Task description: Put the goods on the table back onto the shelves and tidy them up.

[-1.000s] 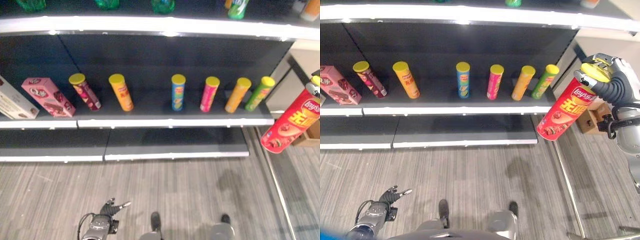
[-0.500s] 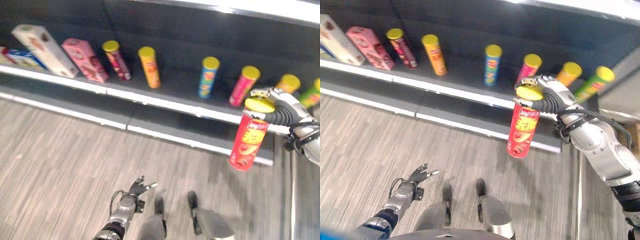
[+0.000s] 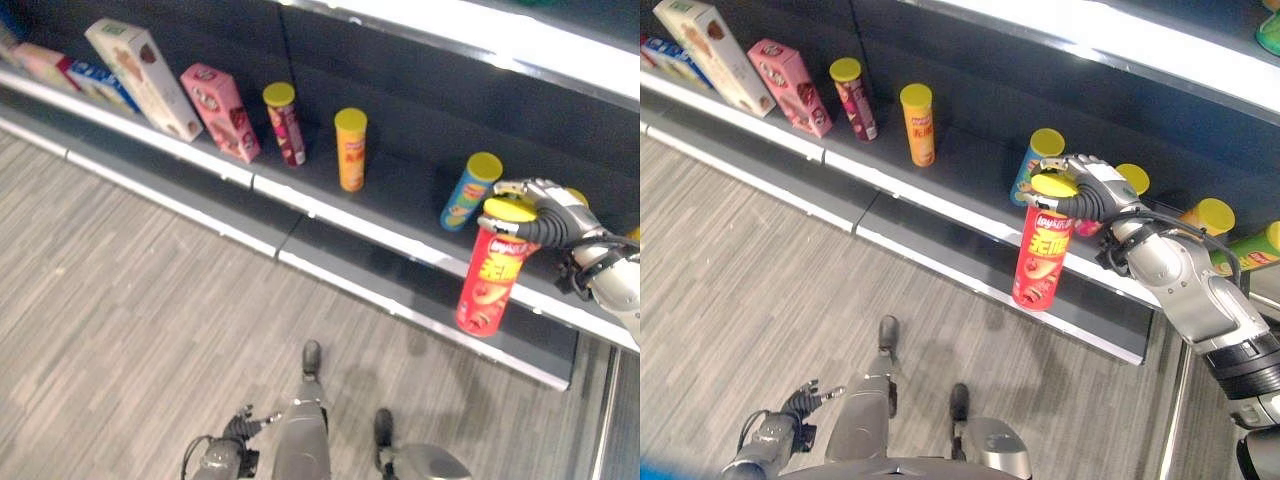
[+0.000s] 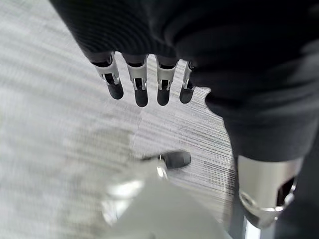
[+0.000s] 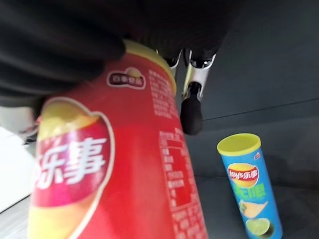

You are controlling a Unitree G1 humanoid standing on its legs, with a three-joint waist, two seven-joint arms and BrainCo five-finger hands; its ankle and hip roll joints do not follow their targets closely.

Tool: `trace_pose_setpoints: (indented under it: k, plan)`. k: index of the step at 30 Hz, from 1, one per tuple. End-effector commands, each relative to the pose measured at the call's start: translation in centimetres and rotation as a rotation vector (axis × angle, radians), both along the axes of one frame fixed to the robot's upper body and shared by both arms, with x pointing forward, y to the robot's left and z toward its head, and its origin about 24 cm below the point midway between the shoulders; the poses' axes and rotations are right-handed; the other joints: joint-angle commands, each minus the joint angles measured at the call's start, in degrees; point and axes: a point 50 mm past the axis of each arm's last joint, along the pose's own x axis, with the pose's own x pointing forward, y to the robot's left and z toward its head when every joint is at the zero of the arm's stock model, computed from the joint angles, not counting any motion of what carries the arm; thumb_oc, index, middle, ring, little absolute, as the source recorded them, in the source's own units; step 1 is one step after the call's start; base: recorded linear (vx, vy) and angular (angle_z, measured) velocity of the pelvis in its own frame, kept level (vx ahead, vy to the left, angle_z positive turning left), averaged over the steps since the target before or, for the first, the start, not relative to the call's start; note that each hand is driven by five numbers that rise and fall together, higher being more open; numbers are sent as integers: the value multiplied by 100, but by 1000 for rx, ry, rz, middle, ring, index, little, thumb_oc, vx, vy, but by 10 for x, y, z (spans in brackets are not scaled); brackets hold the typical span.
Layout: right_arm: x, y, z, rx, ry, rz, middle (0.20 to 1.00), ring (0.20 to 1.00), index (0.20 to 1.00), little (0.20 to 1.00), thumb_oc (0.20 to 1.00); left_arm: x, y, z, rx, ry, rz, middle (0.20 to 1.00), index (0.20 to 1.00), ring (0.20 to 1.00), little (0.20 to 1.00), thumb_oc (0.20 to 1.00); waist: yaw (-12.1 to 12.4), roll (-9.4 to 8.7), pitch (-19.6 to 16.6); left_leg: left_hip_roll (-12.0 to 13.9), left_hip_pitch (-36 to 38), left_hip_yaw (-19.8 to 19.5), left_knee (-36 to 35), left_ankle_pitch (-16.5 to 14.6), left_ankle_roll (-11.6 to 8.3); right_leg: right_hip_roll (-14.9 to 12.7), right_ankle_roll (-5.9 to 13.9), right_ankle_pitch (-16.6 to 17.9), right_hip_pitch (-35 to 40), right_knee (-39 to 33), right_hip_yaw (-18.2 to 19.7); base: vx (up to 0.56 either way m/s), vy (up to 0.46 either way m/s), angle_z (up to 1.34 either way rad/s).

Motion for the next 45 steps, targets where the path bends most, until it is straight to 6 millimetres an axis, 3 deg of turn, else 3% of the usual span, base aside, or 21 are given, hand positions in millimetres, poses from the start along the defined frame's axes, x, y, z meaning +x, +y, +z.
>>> trace_pose_setpoints:
  k: [1,2,3,10,15,20,28,38,45]
  plan:
    - [4,16,22,17,-146,37,200,200,200,200,200,22,11,13,76,-64,-51,1000,1000,1000,1000,1000,93,-156,-627,69,272,27,-98,158,-313,-786,763,-464,-384,375,65,254,361,-47]
    - [6,19,21,18,-149,40,200,200,200,200,200,25,12,14,84,-73,-54,1000,1000,1000,1000,1000,93,-165,-639,21,309,84,-89,101,-249,-865,812,-453,-443,480,116,254,452,-73]
    - [13,31,18,25,-167,53,200,200,200,200,200,35,12,19,108,-98,-62,1000,1000,1000,1000,1000,85,-164,-657,-153,438,284,-49,-104,-28,-1096,984,-364,-683,874,184,183,345,-69]
    - [17,46,15,41,-192,76,200,200,200,200,200,44,18,26,143,-117,-82,1000,1000,1000,1000,1000,-2,-93,-581,-324,737,589,-112,-386,228,-1272,1097,-54,-1193,1676,129,81,176,-32]
    - [17,55,21,59,-240,99,200,200,200,200,200,54,19,31,151,-149,-84,1000,1000,1000,1000,1000,-118,-5,-460,-262,885,556,-166,-494,182,-1175,1033,344,-1792,1006,-68,55,-15,-8]
    - [16,53,16,78,-269,60,200,200,200,200,200,48,13,26,133,-130,-82,1000,1000,1000,1000,1000,-114,-78,-479,-246,1002,512,-126,-559,110,-1207,1048,387,-1431,469,-98,72,-63,8]
    - [32,54,4,82,-378,-68,200,200,200,200,200,43,-2,19,119,-132,-69,1000,1000,1000,1000,1000,34,30,-600,-150,969,383,-62,-541,28,-1158,975,242,-1072,295,-288,38,-63,31]
    - [68,34,26,8,-539,-285,200,200,200,200,200,39,-7,15,125,-115,-74,1000,1000,1000,1000,1000,327,386,-370,-268,641,166,-130,-355,-24,-1315,992,150,-1324,598,-458,-16,-4,14]
    - [79,17,49,-41,-604,-382,200,200,200,200,200,46,-15,16,108,-139,-108,1000,1000,1000,1000,1000,427,692,-165,-358,346,50,-154,-214,-34,-1397,1015,171,-1603,729,-548,-33,37,22]
